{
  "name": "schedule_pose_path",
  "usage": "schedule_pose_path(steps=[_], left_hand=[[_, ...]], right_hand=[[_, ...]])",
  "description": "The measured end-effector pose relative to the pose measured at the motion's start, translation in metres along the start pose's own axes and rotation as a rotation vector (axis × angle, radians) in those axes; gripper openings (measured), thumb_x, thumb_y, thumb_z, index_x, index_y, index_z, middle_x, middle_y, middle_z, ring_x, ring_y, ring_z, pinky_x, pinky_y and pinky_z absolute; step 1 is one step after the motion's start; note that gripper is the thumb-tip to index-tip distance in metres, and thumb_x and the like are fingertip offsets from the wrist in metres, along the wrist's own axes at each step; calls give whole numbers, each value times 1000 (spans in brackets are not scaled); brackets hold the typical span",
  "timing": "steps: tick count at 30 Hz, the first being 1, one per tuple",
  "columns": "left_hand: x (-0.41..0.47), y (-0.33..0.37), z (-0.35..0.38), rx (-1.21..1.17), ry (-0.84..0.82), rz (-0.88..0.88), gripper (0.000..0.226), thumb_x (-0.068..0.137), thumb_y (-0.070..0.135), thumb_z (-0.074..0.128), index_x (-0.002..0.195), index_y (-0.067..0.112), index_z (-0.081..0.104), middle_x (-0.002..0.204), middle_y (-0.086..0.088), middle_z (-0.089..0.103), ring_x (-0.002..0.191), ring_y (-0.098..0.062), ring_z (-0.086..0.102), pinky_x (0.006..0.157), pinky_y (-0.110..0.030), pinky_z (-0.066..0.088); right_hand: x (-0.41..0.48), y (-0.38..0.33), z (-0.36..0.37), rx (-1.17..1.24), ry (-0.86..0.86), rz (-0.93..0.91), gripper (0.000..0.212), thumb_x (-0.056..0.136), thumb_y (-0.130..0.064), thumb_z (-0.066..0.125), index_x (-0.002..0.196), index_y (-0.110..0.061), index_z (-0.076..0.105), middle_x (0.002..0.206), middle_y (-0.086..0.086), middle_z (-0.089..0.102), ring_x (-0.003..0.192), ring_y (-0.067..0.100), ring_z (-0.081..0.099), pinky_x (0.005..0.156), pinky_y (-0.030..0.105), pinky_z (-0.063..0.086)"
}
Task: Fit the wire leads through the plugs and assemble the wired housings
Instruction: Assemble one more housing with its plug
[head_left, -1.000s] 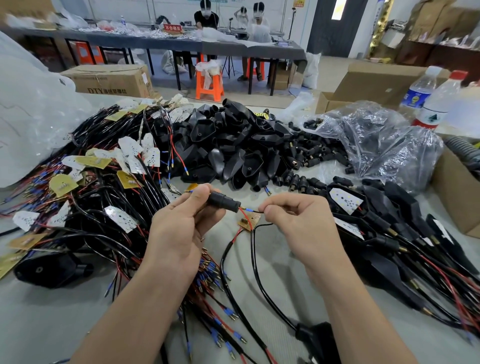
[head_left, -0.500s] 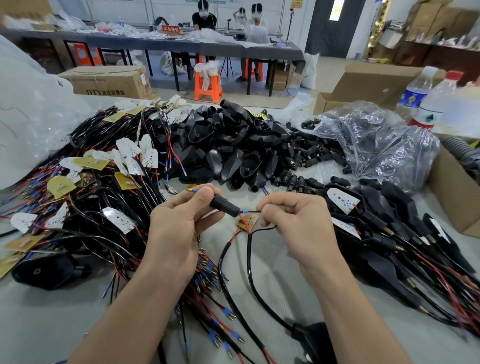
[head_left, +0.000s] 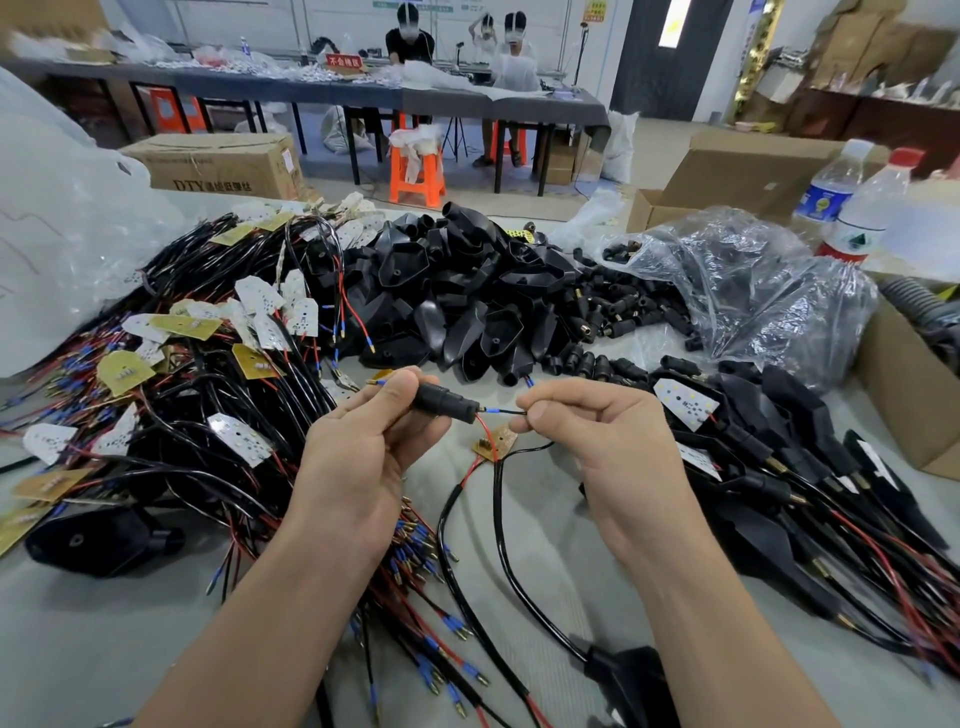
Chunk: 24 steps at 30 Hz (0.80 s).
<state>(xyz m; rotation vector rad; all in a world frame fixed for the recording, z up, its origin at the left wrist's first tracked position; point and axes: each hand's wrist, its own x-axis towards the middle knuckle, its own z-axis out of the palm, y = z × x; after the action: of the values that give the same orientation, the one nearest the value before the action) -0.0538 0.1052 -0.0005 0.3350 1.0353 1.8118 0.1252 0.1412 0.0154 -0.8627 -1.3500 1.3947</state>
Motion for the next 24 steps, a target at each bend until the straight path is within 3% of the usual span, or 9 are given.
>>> schedule_pose_path(steps=[5, 8, 10, 13, 17, 20, 24], left_hand=[[-1, -2, 0, -4, 28, 71, 6, 89, 10, 70, 84, 7, 69, 82, -5, 77, 74, -12, 76, 64, -24, 61], [-1, 3, 0, 1, -7, 50, 8, 75, 18, 74, 78, 10, 76, 85, -7, 77, 73, -12, 75, 61, -23, 60], [-1, 4, 1, 5, -15, 35, 9, 70, 21, 74, 70, 13, 79, 83, -7, 76, 72, -12, 74, 60, -21, 60], [-2, 0, 1, 43, -4, 89, 18, 70, 22, 75, 80, 8, 73, 76, -4, 75, 69, -11, 73, 61, -22, 60], [-4, -4, 3, 97, -14, 134, 15, 71, 22, 75, 78, 8, 75, 78, -3, 76, 71, -12, 74, 61, -22, 60], [-7, -7, 4, 231, -65, 226, 9, 74, 22, 75, 72, 16, 81, 86, -4, 78, 81, -15, 76, 63, -23, 60], [-8, -2, 3, 228, -94, 233, 10, 71, 26, 75, 73, 19, 82, 87, -5, 78, 81, -15, 76, 65, -24, 60]], right_hand=[[-3, 7, 8, -352, 86, -70, 27, 81, -3, 74, 81, -29, 82, 73, -1, 78, 77, 18, 77, 81, 40, 62], [-2, 11, 12, -331, 127, -49, 25, 82, -4, 74, 81, -28, 81, 70, -1, 77, 76, 22, 77, 85, 45, 61], [-2, 12, 14, -313, 126, -38, 23, 82, -3, 74, 79, -24, 81, 68, -1, 77, 74, 20, 77, 82, 42, 62], [-6, 12, 18, -480, 116, -109, 20, 78, -15, 79, 78, -35, 78, 61, -13, 72, 59, 1, 67, 59, 14, 49], [-4, 11, 14, -566, 112, -167, 13, 79, -17, 81, 76, -28, 76, 58, -5, 68, 57, 16, 61, 57, 26, 45], [-4, 13, 14, -599, 94, -193, 14, 79, -14, 80, 72, -24, 75, 55, -1, 62, 49, 6, 49, 50, 18, 36], [-4, 12, 13, -444, 18, -83, 10, 83, -16, 79, 76, -24, 79, 62, 1, 72, 61, 26, 67, 60, 30, 49]])
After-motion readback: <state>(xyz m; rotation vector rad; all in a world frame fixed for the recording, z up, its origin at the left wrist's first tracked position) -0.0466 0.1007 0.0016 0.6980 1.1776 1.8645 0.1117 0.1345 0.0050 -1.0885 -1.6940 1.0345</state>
